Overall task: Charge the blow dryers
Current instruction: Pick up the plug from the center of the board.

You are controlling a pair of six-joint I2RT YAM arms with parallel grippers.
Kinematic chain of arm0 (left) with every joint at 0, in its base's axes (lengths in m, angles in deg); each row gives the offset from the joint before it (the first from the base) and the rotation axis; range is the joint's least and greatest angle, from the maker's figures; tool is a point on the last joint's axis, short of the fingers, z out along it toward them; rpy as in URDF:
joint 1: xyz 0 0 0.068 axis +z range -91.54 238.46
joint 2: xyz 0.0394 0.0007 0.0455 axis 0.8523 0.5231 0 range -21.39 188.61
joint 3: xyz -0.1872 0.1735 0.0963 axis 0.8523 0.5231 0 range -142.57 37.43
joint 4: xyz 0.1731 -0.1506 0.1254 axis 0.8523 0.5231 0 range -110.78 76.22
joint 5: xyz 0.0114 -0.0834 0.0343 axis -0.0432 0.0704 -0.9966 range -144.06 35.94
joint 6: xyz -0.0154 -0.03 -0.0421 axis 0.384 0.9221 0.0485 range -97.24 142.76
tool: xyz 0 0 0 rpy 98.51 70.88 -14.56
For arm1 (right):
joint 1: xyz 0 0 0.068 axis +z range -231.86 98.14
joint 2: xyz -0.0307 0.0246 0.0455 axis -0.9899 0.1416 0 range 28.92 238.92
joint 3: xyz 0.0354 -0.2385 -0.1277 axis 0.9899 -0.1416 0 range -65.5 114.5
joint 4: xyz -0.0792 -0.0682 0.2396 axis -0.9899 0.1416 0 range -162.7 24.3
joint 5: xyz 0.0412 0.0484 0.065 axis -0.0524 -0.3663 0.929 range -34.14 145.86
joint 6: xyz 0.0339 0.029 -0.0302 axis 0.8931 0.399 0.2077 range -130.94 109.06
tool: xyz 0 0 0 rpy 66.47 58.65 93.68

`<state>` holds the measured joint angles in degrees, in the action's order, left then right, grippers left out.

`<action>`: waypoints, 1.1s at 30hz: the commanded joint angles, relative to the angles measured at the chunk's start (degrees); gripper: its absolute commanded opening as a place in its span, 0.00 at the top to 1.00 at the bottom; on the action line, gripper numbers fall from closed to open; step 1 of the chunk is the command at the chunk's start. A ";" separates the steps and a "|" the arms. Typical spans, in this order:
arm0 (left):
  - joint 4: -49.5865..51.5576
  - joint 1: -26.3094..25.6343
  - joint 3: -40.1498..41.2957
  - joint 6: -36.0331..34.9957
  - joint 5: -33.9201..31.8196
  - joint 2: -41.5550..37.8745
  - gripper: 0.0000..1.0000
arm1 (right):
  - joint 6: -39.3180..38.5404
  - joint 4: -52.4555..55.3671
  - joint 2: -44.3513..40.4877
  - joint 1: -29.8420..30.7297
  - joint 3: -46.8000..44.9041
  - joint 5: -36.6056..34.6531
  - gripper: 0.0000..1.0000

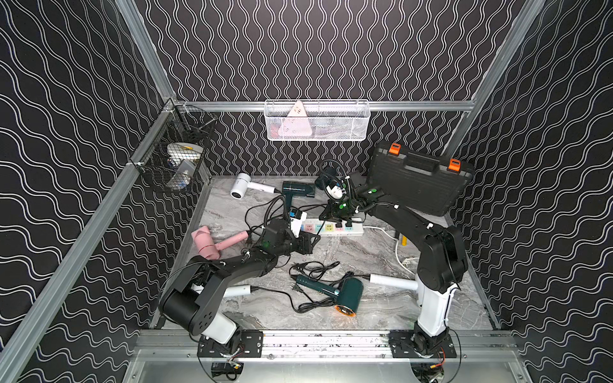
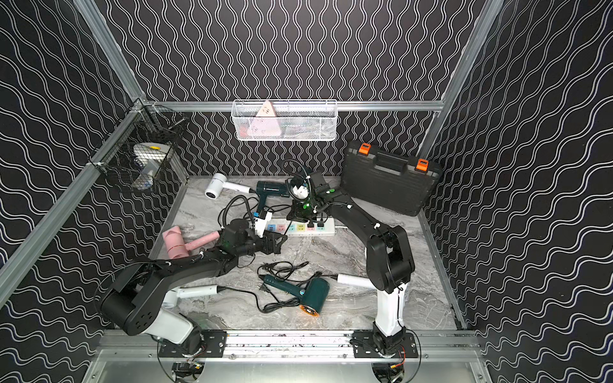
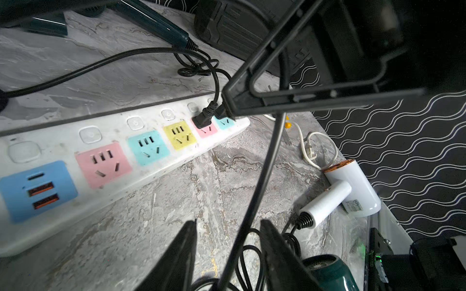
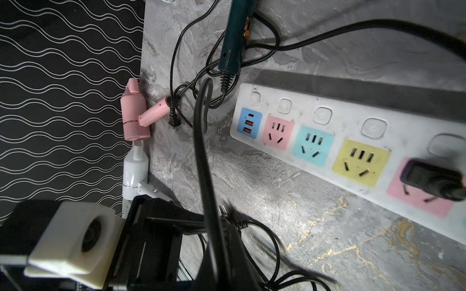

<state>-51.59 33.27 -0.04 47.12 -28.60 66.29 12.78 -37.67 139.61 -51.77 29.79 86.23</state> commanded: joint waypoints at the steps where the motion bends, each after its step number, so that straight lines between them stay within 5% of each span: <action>1: -1.09 -0.04 -0.59 -0.84 1.27 0.28 0.67 | -0.52 0.81 0.44 0.37 0.51 1.18 1.00; 15: -0.91 -0.06 -0.50 -0.85 0.32 -0.58 1.00 | -0.02 0.97 2.19 2.70 2.65 1.19 1.00; 21: -1.67 -0.08 1.46 -1.49 -2.93 -3.48 1.00 | 0.18 0.26 -1.23 2.61 -0.38 -1.43 0.62; 24: -1.97 -0.08 2.72 -1.96 -5.10 -5.33 1.00 | 0.18 0.14 -4.18 2.52 -3.45 -3.14 0.52; 33: -3.16 -0.08 5.13 -1.96 -8.53 -9.01 1.00 | -1.30 -5.29 -10.72 5.74 -15.59 -4.89 0.50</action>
<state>-52.18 33.27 4.88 46.18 -35.82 57.81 12.78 -39.51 129.95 -47.62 16.26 82.31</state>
